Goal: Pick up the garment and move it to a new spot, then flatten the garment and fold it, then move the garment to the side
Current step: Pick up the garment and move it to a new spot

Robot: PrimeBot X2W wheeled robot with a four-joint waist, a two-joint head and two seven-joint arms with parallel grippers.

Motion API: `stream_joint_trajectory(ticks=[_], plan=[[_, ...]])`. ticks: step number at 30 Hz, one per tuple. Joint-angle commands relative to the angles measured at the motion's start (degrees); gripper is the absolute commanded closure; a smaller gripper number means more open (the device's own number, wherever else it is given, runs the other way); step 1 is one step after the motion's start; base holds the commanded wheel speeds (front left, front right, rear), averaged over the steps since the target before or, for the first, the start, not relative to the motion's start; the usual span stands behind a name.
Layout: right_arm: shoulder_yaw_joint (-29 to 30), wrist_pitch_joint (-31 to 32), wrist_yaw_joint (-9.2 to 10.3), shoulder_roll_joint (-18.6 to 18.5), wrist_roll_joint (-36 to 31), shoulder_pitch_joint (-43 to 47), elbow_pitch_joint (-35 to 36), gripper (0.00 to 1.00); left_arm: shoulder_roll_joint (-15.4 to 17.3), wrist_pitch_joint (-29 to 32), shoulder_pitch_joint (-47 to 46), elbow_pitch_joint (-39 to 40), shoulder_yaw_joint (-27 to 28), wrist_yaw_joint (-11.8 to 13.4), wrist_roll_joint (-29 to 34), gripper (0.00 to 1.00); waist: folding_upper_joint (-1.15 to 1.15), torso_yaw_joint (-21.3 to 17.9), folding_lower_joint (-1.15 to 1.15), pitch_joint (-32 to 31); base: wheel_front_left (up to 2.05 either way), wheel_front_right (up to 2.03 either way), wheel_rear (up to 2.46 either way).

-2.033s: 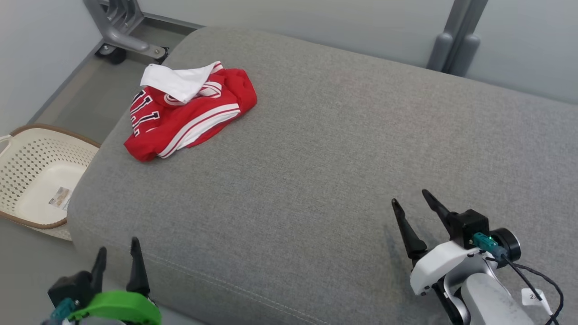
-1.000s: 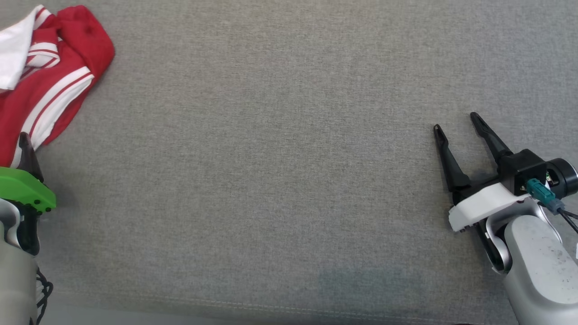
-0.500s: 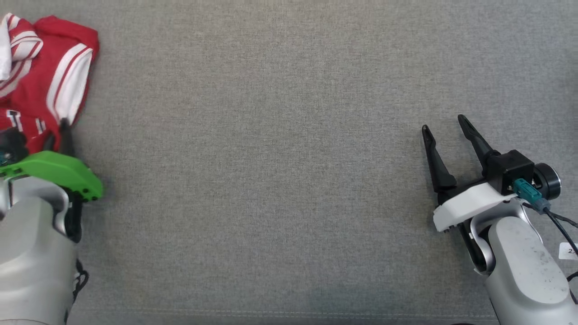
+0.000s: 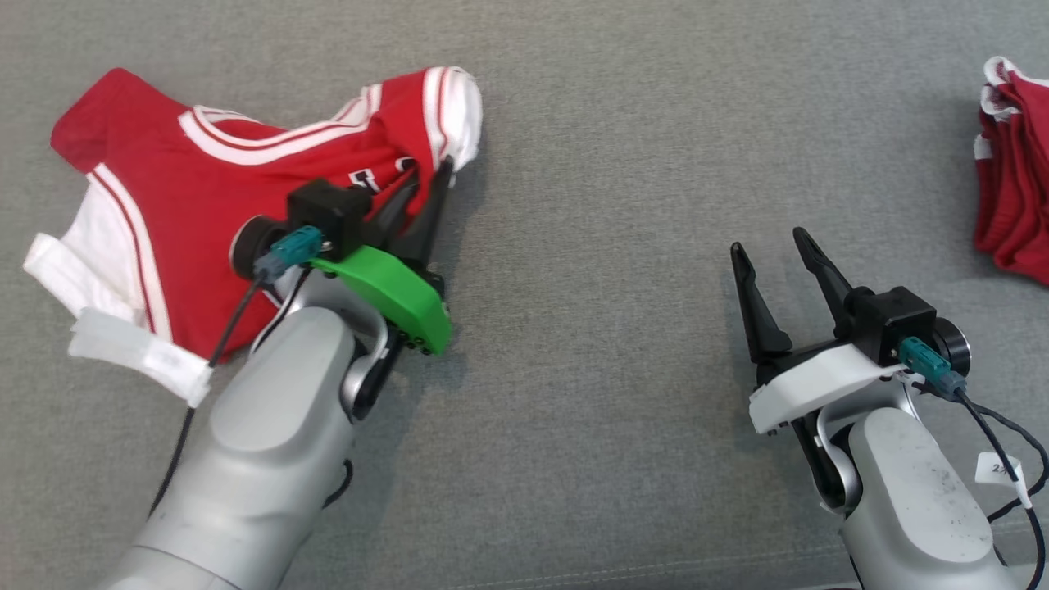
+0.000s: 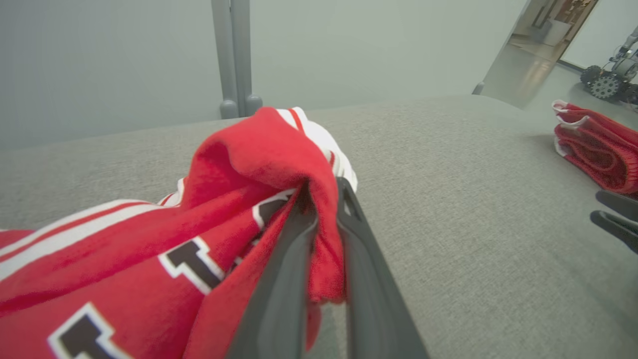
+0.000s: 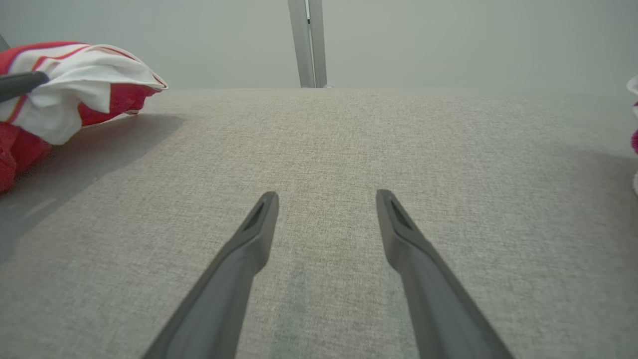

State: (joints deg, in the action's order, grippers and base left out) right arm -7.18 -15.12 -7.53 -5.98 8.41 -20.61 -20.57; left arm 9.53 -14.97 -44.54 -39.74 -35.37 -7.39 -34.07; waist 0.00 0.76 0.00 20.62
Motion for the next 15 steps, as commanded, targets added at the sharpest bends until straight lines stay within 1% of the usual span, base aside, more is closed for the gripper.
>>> stream_joint_trajectory(ticks=[1, 3, 5, 8, 10, 11, 12, 13, 14, 15], plan=[[0.16, -0.03, 0.09, 0.49, 0.40, 0.20, -0.16, 0.00, -0.84, -0.26, -1.20, 0.97, -2.76, -0.12, 0.33, 1.00, 0.00, -4.48, 0.00, -0.45, 0.00, 0.00, 0.00], [0.36, -0.02, 0.09, 0.87, 0.55, 0.42, -0.31, 0.00, -2.02, -0.22, -1.61, 1.67, -6.08, -0.12, 0.77, 1.00, 0.00, -6.39, 0.00, -0.41, 0.00, 0.00, 0.00], [0.86, -0.02, 0.09, 1.19, 0.79, 0.63, -0.31, 0.00, -3.04, -0.22, -2.12, 2.53, -10.56, -0.12, 0.65, 1.00, 0.00, -8.10, 0.00, -0.33, 0.00, 0.00, 0.00], [1.29, -0.02, 0.09, 1.74, 1.03, 0.92, -0.45, 0.00, -3.60, -0.22, -2.33, 4.61, -19.50, -0.12, -0.88, 1.00, 0.00, -10.26, 0.00, -0.50, 0.00, 0.00, 0.00], [1.56, -0.02, 0.09, 2.02, 1.09, 1.02, -0.54, 0.00, -3.31, -0.22, -2.64, 6.49, -26.63, -0.12, -2.65, 1.00, 0.00, -11.18, 0.00, -0.64, 0.00, 0.00, 0.00], [1.62, -0.02, 0.09, 2.15, 1.15, 1.09, -0.60, 0.00, -2.67, -0.22, -3.00, 7.21, -29.52, -0.11, -3.54, 1.00, 0.00, -11.49, 0.00, -0.80, 0.00, 0.00, 0.00], [1.62, -0.02, 0.09, 2.15, 1.15, 1.09, -0.60, 0.00, -2.67, -0.22, -3.00, 7.21, -29.52, -0.11, -3.54, 1.00, 0.00, -11.49, 0.00, -0.80, 0.00, 0.00, 0.00], [1.75, -0.02, 0.09, 2.23, 1.19, 1.22, -0.69, 0.00, -2.03, -0.23, -3.25, 8.10, -32.17, -0.09, -4.45, 1.00, 0.00, -11.70, 0.00, -1.00, 0.00, 0.00, 0.00], [2.02, -0.02, 0.09, 2.43, 1.18, 1.46, -0.71, 0.00, -0.54, -0.23, -2.98, 8.70, -34.91, 0.00, -5.92, 1.00, 0.00, -11.79, 0.00, -1.43, 0.00, 0.00, 0.00], [2.13, -0.02, 0.09, 2.53, 1.14, 1.55, -0.70, 0.00, -0.08, -0.23, -2.68, 8.97, -35.74, 0.00, -6.42, 1.00, 0.00, -11.70, 0.00, -1.62, 0.00, 0.00, 0.00]])
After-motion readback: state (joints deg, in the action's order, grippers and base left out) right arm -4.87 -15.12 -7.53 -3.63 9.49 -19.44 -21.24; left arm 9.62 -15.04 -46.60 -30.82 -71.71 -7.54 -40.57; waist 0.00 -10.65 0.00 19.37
